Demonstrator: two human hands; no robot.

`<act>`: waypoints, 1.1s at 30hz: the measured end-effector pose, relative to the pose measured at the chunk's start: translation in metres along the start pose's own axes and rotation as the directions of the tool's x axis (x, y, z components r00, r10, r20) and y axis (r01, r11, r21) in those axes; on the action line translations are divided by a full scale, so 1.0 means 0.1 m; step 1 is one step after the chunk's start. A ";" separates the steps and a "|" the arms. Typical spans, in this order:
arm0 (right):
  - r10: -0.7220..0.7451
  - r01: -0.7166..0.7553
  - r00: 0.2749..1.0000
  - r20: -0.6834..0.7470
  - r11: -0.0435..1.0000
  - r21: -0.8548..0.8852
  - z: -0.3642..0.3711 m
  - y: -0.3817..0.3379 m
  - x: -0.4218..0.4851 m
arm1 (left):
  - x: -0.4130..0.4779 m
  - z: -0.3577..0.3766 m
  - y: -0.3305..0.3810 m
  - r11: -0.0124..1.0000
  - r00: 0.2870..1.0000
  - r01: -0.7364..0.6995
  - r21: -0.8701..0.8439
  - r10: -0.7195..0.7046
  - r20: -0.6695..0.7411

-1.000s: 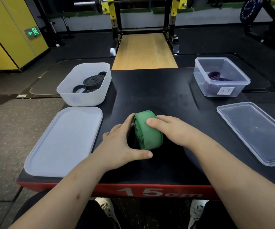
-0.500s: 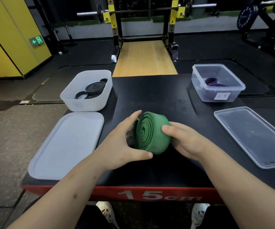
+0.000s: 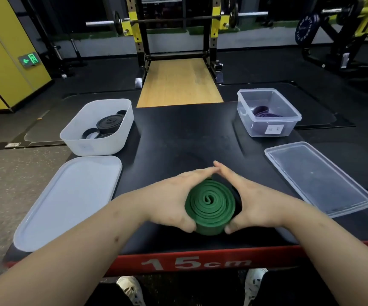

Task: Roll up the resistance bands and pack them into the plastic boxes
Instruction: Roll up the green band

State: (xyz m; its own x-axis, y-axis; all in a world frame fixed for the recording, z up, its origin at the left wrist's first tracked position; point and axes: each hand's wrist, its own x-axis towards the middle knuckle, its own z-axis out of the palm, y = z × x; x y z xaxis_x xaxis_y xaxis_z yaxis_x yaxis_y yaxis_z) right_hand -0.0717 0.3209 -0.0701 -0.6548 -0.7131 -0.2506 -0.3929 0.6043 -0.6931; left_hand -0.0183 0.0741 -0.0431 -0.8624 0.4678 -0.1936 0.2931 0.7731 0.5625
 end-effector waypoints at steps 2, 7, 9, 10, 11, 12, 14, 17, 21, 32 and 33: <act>-0.027 0.027 0.999 0.029 1.000 0.002 0.00 0.02 0.04 | 0.00 0.00 -0.04 0.999 1.000 0.008 -0.031 -0.009 -0.010; -0.085 0.086 0.995 0.052 0.996 -0.014 -0.02 -0.01 0.09 | -0.04 0.07 -0.07 0.997 0.997 -0.001 -0.074 -0.005 -0.080; -0.121 0.123 0.992 0.038 0.992 -0.034 -0.02 -0.02 0.10 | -0.07 0.10 -0.08 0.996 0.991 -0.044 -0.075 0.033 -0.130; -0.124 0.125 0.992 0.031 0.991 -0.054 -0.01 -0.02 0.10 | -0.09 0.12 -0.09 0.998 0.987 -0.055 -0.043 0.048 -0.153; -0.112 0.114 0.993 0.024 0.990 -0.081 -0.01 -0.03 0.10 | -0.13 0.15 -0.10 0.999 0.984 -0.047 0.014 0.049 -0.170; -0.098 0.099 0.995 0.015 0.989 -0.109 0.00 -0.03 0.10 | -0.17 0.19 -0.11 0.995 0.982 -0.027 0.092 0.043 -0.184; -0.086 0.084 0.996 -0.004 0.984 -0.159 0.03 -0.01 0.10 | -0.25 0.28 -0.13 0.961 0.975 0.024 0.277 0.039 -0.220; -0.088 0.081 0.996 -0.015 0.965 -0.250 0.07 -0.01 0.08 | -0.28 0.39 -0.14 0.888 0.970 0.079 0.453 0.036 -0.239; -0.056 0.056 0.998 0.010 0.935 -0.349 0.11 -0.07 0.05 | -0.27 0.44 -0.19 0.856 0.966 0.090 0.510 0.051 -0.255; -0.110 0.074 0.991 -0.075 0.923 -0.376 0.09 -0.13 0.06 | -0.22 0.43 -0.28 0.928 0.951 0.028 0.372 0.089 -0.296; -0.117 0.078 0.990 -0.082 0.922 -0.379 0.09 -0.13 0.06 | -0.20 0.41 -0.28 0.930 0.952 0.020 0.368 0.095 -0.292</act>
State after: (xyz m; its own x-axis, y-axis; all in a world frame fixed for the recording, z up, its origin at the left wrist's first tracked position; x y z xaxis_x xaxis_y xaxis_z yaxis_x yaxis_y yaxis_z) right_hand -0.0649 0.3062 -0.0685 -0.6549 -0.7474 -0.1115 -0.6579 0.6366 -0.4024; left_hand 0.0083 0.0609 -0.0878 -0.9133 0.3937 0.1044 0.4073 0.8855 0.2237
